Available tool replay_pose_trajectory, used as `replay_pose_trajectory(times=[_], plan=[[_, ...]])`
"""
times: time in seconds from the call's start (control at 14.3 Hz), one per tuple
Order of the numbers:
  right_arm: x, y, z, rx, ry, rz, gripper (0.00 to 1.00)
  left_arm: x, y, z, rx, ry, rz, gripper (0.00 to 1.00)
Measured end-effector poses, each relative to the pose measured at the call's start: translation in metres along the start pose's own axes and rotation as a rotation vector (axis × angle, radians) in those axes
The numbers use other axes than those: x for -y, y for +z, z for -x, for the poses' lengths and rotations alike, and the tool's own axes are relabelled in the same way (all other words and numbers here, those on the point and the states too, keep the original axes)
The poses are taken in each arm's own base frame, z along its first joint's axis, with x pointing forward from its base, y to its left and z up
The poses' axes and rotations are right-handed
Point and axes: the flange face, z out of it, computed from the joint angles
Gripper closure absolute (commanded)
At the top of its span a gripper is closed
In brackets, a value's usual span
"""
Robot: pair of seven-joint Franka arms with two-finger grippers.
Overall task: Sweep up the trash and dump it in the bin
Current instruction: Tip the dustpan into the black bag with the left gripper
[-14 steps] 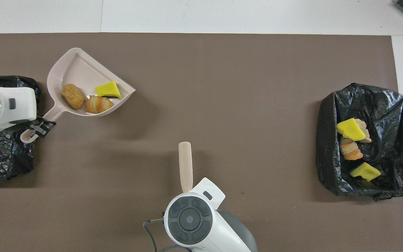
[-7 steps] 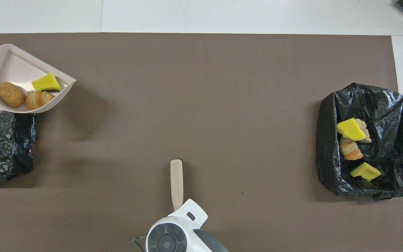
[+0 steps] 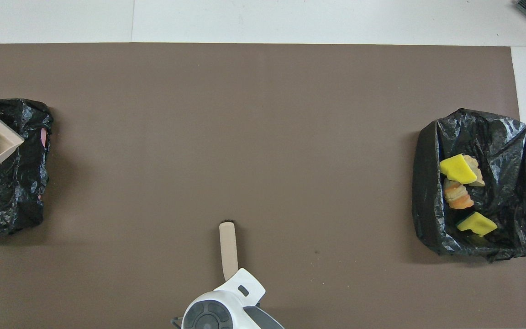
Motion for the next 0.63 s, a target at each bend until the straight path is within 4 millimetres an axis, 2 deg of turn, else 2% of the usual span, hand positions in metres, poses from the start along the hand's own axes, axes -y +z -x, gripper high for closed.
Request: replay_pose_trajectory(times=[0.14, 0.28, 0.42, 0.63], plan=[[-0.002, -0.022, -0.008, 0.006, 0.014, -0.001, 0.0, 0.016, 0.0, 0.016, 0.009, 0.073, -0.03, 1.0], [-0.012, -0.055, -0.025, 0.003, 0.034, -0.015, 0.0, 0.025, -0.004, 0.019, 0.067, 0.169, -0.055, 1.0], [-0.033, -0.093, -0.045, 0.008, 0.017, -0.025, 0.0, 0.029, -0.004, 0.023, 0.177, 0.299, -0.066, 1.0], [-0.063, -0.138, -0.074, 0.004, -0.036, -0.045, 0.0, 0.031, -0.003, 0.022, 0.317, 0.419, -0.073, 1.0]])
